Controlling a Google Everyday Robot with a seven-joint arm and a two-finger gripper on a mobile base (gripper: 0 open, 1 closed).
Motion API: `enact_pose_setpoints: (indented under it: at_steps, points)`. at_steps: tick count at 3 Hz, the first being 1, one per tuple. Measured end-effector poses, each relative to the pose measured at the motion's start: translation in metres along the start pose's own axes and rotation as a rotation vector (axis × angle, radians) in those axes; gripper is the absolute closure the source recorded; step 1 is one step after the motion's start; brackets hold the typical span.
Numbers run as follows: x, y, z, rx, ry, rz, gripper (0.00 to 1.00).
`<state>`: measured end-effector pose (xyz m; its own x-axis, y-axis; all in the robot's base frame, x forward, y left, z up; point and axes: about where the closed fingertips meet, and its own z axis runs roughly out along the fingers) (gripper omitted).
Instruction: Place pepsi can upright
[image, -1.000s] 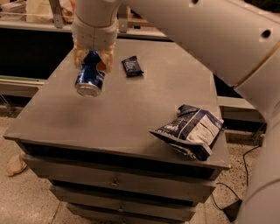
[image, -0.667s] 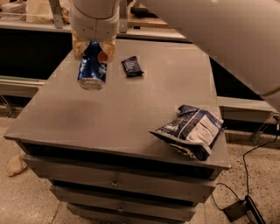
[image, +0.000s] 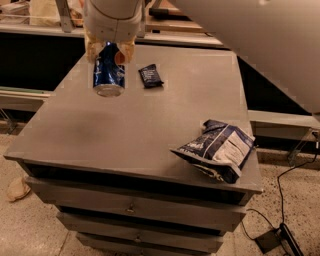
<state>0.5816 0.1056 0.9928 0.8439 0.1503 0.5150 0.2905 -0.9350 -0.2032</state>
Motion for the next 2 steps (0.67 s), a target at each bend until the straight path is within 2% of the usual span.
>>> enact_pose_setpoints:
  at_steps: [1,2]
  points:
    - [0.006,0.011,0.006,-0.028,0.028,-0.06,1.0]
    - [0.019,0.036,0.015,-0.043,0.083,-0.148,1.0]
